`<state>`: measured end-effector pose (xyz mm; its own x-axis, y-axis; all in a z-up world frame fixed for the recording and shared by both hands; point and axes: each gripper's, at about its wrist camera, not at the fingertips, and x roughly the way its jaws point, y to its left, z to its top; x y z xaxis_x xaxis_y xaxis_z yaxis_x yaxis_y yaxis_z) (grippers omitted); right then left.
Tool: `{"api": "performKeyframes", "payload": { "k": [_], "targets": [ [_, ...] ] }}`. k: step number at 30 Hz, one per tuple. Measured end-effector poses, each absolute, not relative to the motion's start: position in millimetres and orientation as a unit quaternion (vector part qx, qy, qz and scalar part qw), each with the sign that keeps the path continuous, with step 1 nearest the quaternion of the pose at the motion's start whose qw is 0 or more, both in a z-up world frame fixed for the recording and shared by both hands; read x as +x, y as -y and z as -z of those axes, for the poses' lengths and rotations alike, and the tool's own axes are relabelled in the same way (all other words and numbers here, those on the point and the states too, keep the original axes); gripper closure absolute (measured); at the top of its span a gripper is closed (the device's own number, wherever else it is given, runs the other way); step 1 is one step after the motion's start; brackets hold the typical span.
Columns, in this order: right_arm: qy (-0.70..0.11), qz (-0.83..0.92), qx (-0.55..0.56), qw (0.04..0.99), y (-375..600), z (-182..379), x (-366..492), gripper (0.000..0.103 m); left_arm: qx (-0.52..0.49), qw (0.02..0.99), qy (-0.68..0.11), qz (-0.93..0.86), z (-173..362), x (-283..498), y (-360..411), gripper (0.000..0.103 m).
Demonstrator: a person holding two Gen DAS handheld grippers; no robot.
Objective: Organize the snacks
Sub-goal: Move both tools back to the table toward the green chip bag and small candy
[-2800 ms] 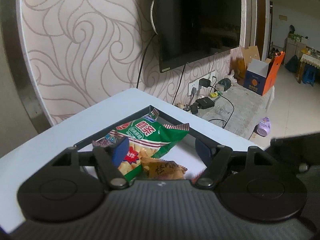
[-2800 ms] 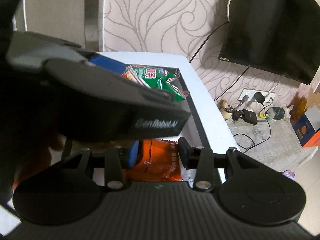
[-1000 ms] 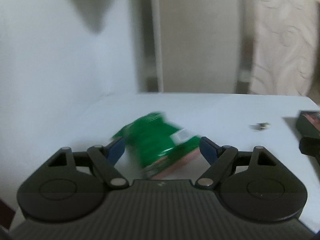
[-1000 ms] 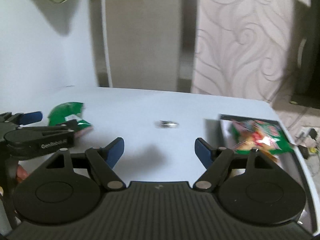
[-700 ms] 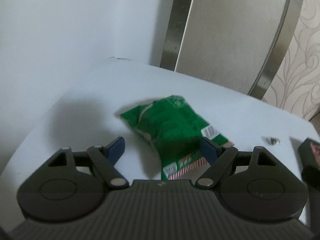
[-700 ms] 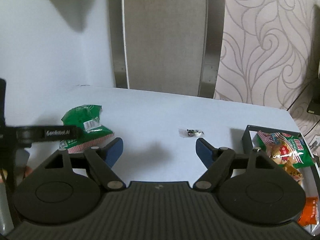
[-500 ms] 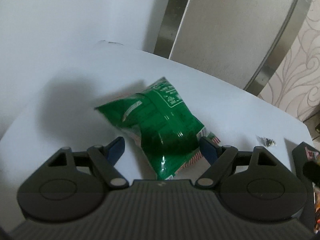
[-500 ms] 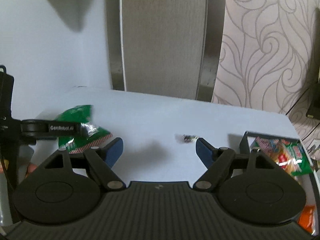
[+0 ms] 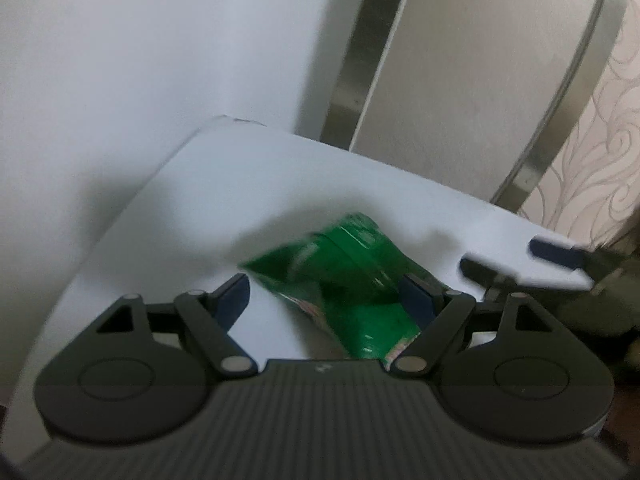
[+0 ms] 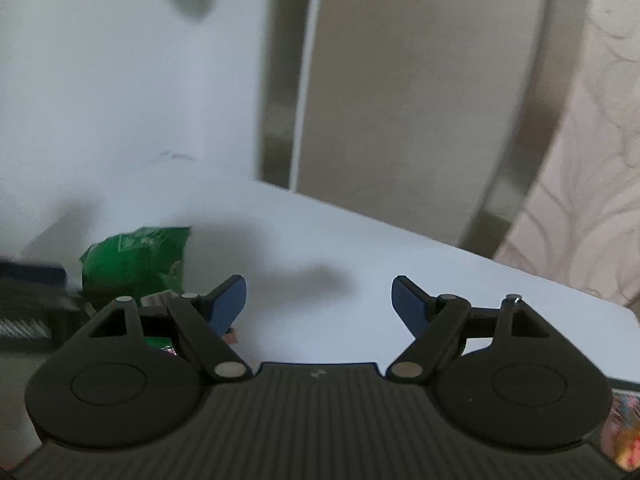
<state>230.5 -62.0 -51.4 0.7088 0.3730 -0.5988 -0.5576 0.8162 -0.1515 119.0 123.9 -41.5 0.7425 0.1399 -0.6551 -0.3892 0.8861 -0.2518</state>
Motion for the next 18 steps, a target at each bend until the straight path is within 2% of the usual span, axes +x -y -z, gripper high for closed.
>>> {"api": "performKeyframes", "payload": {
  "k": [9, 18],
  "targets": [
    [-0.291, -0.327, -0.18, 0.881, 42, 71, 186, 0.021, -0.169, 0.918, -0.346, -0.098, 44, 142, -134, 0.02],
    [-0.301, -0.214, -0.078, 0.926, 118, 53, 191, 0.02, -0.099, 0.936, -0.337, 0.009, 25, 160, -100, 0.02]
  ]
}}
